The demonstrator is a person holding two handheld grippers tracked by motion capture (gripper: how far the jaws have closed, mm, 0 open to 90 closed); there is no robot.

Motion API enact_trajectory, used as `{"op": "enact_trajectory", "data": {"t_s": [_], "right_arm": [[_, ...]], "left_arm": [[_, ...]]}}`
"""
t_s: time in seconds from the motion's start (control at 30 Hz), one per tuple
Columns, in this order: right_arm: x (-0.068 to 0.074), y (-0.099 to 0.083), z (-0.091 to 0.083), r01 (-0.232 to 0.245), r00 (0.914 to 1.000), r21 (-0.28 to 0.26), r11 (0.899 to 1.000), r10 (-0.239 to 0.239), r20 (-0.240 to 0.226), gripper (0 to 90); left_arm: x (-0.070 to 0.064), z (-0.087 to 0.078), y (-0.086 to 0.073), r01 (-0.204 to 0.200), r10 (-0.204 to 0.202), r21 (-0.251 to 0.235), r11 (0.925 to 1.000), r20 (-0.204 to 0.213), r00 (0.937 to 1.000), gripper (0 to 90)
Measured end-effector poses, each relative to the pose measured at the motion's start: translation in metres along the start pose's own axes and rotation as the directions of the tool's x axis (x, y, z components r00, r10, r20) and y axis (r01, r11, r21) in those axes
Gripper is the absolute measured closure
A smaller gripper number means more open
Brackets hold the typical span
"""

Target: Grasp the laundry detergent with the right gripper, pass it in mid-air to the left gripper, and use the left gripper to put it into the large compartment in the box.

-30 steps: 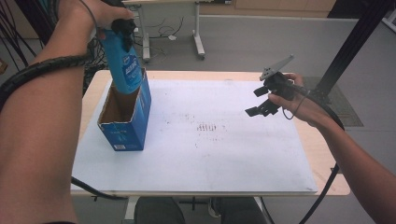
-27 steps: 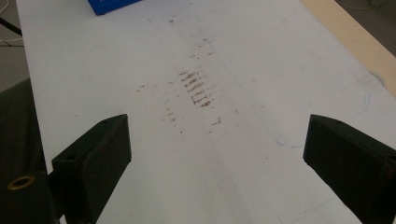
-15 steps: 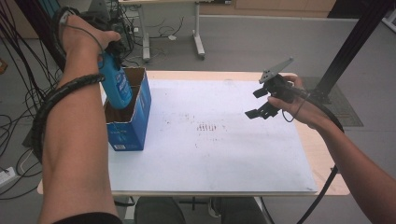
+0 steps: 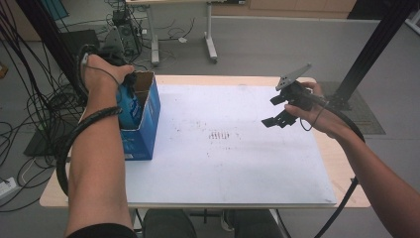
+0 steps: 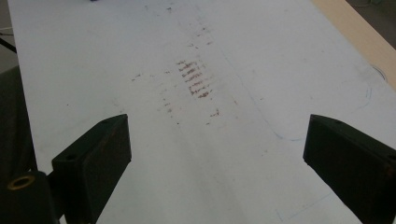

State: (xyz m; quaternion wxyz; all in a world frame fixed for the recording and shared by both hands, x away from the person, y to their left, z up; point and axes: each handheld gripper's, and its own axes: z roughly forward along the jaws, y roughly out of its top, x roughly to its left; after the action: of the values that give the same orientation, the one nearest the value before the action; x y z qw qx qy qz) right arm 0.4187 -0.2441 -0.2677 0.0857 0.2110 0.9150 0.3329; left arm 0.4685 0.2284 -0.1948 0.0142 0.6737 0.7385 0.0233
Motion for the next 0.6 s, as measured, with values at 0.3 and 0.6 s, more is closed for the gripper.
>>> {"op": "enact_trajectory", "data": {"t_s": [0.3, 0.6], "right_arm": [[-0.001, 0.001, 0.006, 0.002, 1.0, 0.02, 1.0, -0.002, 0.007, 7.7], [-0.004, 0.003, 0.01, 0.003, 0.9997, 0.055, 0.998, -0.004, 0.024, 7.8]], "left_arm": [[-0.003, 0.047, -0.003, -0.018, 0.018, -0.014, 0.9997, 0.002, 0.9998, 36.8], [-0.005, 0.077, -0.004, -0.037, 0.037, 0.013, 0.9992, 0.009, 0.9993, 36.8]]}}
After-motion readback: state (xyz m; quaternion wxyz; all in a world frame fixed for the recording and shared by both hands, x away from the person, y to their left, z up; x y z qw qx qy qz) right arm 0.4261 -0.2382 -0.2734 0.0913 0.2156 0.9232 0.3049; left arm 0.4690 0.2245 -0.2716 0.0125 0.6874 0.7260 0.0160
